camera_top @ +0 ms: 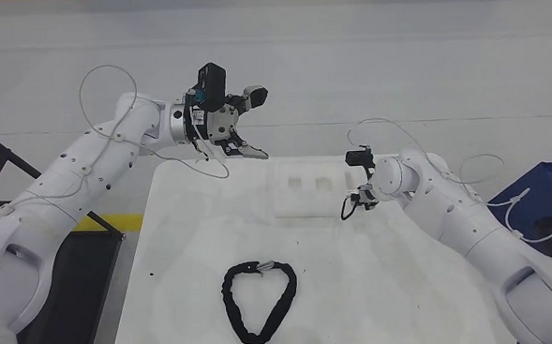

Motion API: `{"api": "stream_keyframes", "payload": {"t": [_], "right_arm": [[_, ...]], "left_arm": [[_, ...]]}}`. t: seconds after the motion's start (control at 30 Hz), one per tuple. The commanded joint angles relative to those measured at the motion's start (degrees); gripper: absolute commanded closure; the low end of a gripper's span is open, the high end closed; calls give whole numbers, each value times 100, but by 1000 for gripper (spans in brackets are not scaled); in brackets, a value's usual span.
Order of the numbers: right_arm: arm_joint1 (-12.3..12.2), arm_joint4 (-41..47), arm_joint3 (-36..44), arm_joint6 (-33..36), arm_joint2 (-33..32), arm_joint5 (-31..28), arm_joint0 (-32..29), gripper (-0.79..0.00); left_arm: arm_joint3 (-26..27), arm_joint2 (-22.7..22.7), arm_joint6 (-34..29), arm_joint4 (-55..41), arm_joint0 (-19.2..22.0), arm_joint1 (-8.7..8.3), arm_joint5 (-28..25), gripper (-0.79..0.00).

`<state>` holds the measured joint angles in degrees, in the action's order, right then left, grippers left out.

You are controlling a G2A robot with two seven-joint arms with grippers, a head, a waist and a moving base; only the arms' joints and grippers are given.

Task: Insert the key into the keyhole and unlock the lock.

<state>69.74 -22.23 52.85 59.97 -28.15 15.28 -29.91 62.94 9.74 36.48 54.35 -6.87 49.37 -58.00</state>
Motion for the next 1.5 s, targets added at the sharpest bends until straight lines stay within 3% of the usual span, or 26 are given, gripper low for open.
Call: {"api": "stream_keyframes", "payload": {"t": [0.0, 0.13, 0.3, 0.57, 0.7, 0.97, 1.27, 1.47], "right_arm": [[29, -45, -40, 17, 10, 51, 14, -209], [87, -64, -113, 14, -3, 2, 14, -188], [171, -78, -273, 3, -10, 24, 8, -92], [310, -88, -578, -43, -38, 43, 39, -68], [384, -105, -728, -86, -43, 67, 55, 0], [478, -233, -827, 34, -82, 41, 183, 0], [400, -540, -452, 449, -269, 171, 325, 0], [124, -639, 269, 751, -751, -40, 256, 0]], "left_arm": [[0, 0, 0, 0, 0, 0, 0, -785], [0, 0, 0, 0, 0, 0, 0, -785], [0, 0, 0, 0, 0, 0, 0, -785], [0, 0, 0, 0, 0, 0, 0, -785], [0, 0, 0, 0, 0, 0, 0, -785], [0, 0, 0, 0, 0, 0, 0, -785], [0, 0, 0, 0, 0, 0, 0, -785], [0, 0, 0, 0, 0, 0, 0, -785]]}}
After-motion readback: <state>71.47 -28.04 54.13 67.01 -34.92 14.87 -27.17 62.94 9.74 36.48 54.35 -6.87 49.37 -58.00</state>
